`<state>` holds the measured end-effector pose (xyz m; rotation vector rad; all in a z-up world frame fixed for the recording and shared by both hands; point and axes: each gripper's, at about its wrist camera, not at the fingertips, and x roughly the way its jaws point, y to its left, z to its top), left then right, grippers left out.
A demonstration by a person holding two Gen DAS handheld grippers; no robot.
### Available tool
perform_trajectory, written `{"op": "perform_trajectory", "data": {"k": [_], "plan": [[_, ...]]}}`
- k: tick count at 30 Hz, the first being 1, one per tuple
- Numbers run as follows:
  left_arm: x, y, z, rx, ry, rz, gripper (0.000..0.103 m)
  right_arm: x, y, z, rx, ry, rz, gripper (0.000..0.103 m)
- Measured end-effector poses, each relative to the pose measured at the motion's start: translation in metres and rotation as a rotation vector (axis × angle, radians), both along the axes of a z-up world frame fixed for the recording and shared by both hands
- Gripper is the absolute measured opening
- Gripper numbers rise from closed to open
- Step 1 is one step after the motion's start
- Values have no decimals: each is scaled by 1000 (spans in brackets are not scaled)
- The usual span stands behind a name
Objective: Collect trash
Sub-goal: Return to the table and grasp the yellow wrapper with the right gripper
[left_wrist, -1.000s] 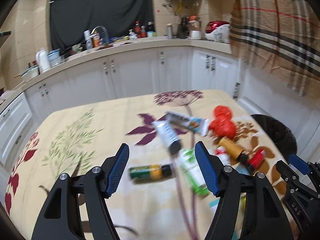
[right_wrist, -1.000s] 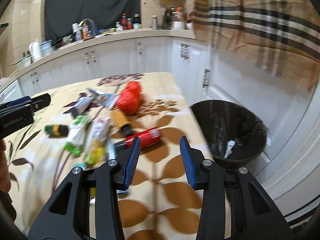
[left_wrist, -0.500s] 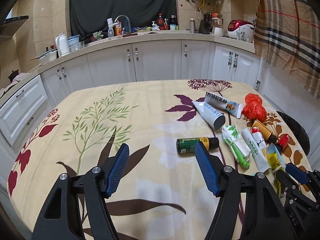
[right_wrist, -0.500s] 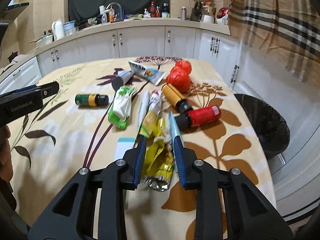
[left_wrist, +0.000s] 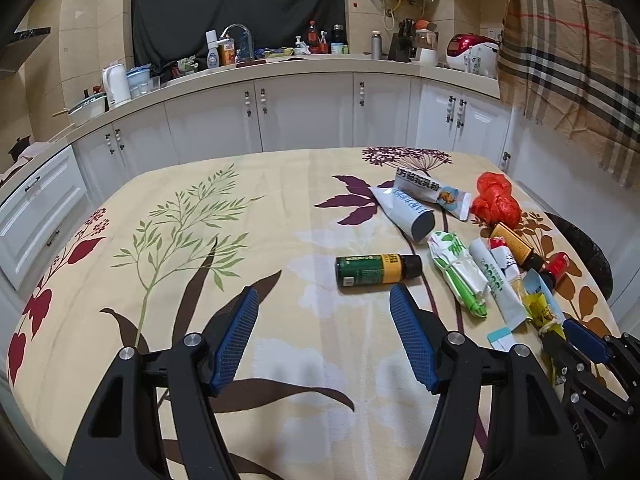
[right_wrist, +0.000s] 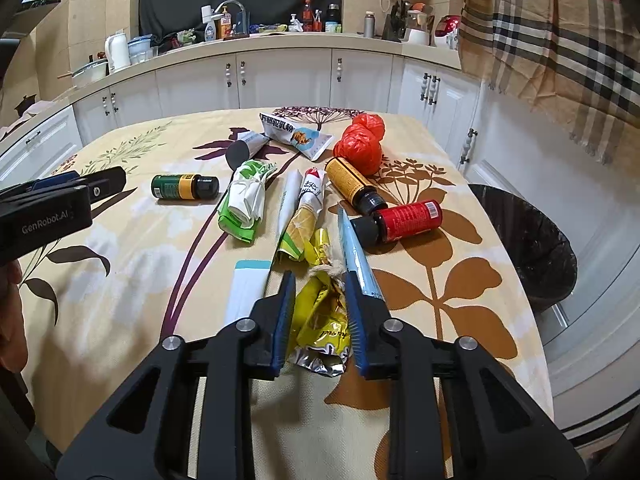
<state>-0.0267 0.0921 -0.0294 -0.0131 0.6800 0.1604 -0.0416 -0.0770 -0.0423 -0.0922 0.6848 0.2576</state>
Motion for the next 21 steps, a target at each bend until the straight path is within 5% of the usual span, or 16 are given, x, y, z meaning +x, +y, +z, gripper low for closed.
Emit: {"op": "perform_trajectory", "data": {"k": [9, 16, 21], "plan": [[0, -5, -2, 0, 3, -10, 67, -4, -3, 0, -4, 4, -6, 17], [-2, -1, -4, -7, 7, 6, 66, -10, -10, -3, 5, 7, -22, 36], [-3, -1, -6, -13, 13, 1, 67, -10, -11, -7, -8, 14, -30, 37]]}}
